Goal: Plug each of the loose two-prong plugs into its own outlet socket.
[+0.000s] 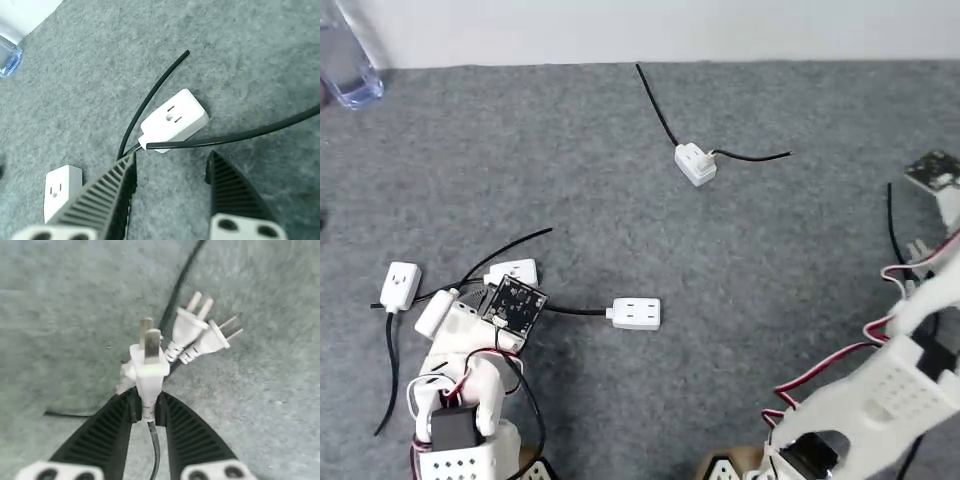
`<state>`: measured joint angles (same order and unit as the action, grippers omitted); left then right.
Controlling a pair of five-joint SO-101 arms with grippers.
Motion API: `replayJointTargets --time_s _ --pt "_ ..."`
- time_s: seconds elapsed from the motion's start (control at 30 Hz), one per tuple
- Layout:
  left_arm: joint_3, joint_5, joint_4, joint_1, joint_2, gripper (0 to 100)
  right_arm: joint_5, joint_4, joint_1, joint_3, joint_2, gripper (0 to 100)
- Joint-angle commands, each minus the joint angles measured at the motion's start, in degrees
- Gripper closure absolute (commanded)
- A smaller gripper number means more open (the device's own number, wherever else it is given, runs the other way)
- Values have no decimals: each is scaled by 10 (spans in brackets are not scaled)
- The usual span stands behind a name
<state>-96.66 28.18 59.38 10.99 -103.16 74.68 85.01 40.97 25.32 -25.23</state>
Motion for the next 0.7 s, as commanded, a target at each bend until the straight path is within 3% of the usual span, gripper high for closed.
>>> replayJointTargets --time_s 0.0,0.2,0.5,0.67 --pt "2 5 4 -3 -2 786 6 72 -39 21 52 990" --pt "2 5 4 -3 -2 786 45 175 -121 19 46 990" --pt "2 5 4 -3 -2 786 127 177 -291 -156 94 990" --pt "2 6 4 -3 -2 786 120 171 -409 -276 165 990"
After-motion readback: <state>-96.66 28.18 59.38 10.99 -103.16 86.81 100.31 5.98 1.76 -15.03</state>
